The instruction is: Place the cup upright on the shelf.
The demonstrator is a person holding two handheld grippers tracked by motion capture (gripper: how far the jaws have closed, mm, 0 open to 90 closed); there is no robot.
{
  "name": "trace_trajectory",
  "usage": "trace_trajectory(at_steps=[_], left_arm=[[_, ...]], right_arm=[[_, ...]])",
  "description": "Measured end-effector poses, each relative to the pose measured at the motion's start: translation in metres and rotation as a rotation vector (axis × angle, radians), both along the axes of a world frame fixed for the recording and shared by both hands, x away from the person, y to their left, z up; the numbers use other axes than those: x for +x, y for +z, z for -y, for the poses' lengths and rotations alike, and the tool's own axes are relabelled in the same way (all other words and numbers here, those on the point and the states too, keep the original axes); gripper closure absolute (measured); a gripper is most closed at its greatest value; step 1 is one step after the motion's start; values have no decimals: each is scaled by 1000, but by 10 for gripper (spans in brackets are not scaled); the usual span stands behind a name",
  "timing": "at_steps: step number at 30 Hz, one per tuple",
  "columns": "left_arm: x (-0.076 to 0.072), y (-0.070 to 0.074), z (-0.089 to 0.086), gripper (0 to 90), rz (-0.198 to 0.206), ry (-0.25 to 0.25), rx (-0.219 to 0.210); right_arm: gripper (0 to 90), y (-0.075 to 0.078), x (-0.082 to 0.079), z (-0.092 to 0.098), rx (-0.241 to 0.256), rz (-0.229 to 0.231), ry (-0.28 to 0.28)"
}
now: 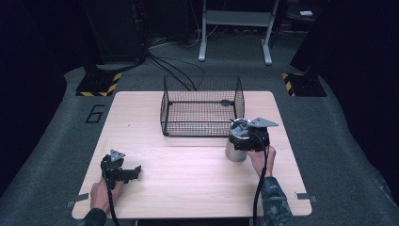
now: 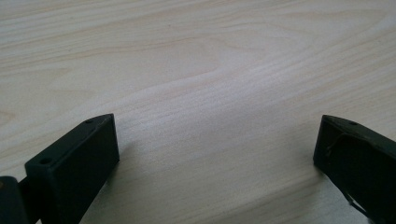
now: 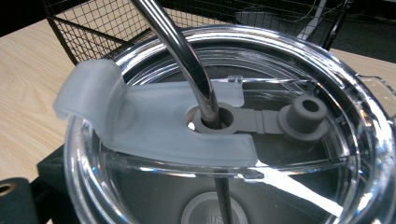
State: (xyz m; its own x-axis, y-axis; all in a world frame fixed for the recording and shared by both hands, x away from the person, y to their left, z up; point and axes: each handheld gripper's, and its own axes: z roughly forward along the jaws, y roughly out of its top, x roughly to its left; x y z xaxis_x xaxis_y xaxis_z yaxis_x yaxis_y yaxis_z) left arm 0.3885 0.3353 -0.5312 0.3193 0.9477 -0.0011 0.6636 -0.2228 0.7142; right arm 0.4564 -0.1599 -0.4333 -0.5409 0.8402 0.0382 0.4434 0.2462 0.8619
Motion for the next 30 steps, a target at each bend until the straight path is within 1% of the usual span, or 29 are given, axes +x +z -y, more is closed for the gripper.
trace_trajectory(at_steps=[1,3,10,11,16,17,20,21,24,25,26,27,30], left_arm=[[0,-1,0,0,9,0,-1],[0,-1,0,0,8,-8,-2],[0,-1,0,0,8,-10,-3],[0,-1,0,0,9,-9,-4],[0,-1,0,0,9,-8,-4],[0,-1,0,0,9,-8,-5],[0,-1,0,0,9,-9,-4],[1,0,0,0,5,-8,-1],[1,-1,0,0,8,-6,-2],[1,-1,0,0,8,-6,-2],[1,-1,0,0,8,-6,-2],[1,-1,0,0,9,-6,-2],[1,-1,0,0,9,-6,-2]], right_arm=[[31,1,-1,1,3,-1,3],[31,3,-2,2,11,7,9],[31,13,-5,1,-6,9,19],[32,16,-6,1,-4,9,21],[32,23,-7,0,6,15,27],[32,26,-7,0,5,18,39],[32,30,-6,-1,9,10,45],[32,34,-8,-2,5,10,50],[32,38,-10,-2,4,8,51],[32,43,-11,-1,6,12,54],[32,43,-11,-1,6,12,54],[32,49,-13,1,20,8,54],[33,56,-14,1,24,15,54]])
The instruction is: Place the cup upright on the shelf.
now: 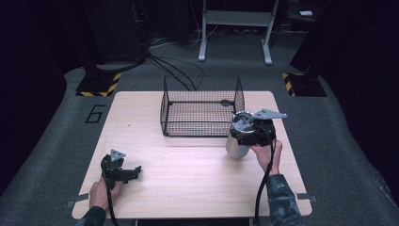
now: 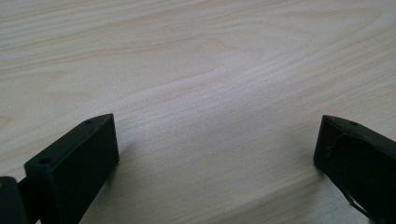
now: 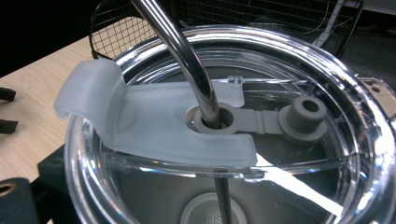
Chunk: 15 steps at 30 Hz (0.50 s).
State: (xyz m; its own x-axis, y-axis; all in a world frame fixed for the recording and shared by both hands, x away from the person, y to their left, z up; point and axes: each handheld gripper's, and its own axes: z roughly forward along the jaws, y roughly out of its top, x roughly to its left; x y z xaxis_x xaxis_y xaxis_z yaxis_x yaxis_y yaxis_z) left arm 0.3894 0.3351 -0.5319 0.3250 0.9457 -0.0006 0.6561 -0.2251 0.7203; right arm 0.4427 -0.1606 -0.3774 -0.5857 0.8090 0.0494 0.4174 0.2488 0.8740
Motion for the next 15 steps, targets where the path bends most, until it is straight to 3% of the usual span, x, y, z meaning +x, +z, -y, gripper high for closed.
trace_trajectory(at_steps=[15], left_arm=[[0,0,0,0,0,0,0]], right_arm=[[33,22,4,-8,-12,-15,18]])
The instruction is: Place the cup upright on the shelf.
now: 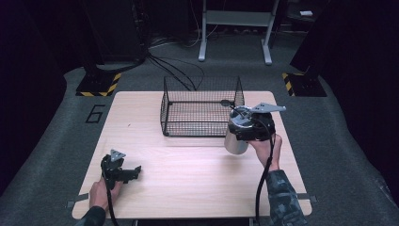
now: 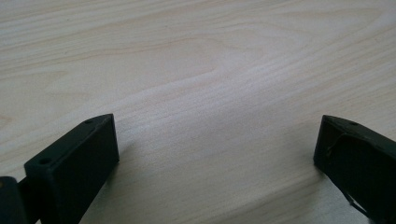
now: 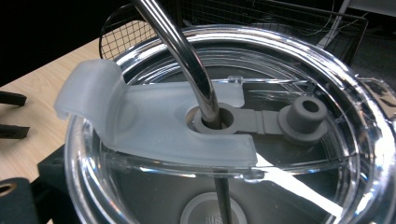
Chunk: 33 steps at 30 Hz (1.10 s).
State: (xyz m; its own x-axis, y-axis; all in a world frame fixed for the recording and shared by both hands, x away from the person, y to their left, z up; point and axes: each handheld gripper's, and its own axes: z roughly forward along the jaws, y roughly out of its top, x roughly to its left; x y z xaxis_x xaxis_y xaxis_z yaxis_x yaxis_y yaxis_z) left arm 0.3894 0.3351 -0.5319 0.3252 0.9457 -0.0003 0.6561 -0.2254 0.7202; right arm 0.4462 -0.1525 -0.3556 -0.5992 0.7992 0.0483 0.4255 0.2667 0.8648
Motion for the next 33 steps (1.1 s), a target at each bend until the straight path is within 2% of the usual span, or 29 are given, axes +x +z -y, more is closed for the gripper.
trace_trajectory(at_steps=[23,33], left_arm=[[0,0,0,0,0,0,0],[0,0,0,0,0,0,0]], right_arm=[[33,34,13,-20,-18,24,35],[33,41,23,-28,-24,26,49]])
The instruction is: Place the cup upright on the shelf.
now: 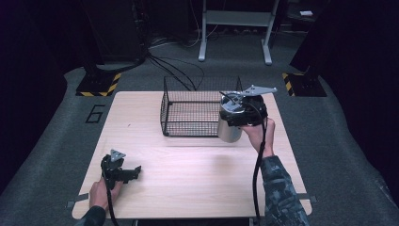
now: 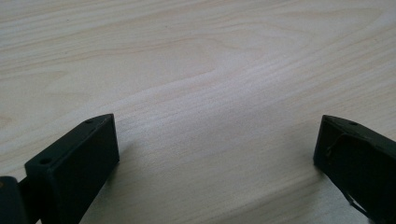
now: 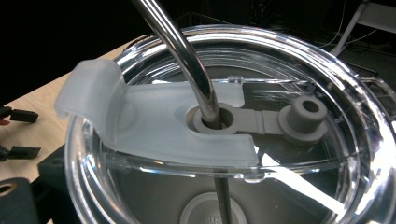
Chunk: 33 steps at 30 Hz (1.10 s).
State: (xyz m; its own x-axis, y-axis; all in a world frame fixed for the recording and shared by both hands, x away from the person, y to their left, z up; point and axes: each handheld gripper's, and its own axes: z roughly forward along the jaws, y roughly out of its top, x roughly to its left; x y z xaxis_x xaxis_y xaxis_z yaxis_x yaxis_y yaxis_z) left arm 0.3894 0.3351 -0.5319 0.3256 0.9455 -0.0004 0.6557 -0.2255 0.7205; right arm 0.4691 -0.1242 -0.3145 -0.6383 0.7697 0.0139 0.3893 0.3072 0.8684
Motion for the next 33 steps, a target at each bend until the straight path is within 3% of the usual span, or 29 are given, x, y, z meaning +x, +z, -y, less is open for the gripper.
trace_trajectory(at_steps=[33], left_arm=[[0,0,0,0,0,-1,0]], right_arm=[[33,22,39,-24,-6,19,-7]])
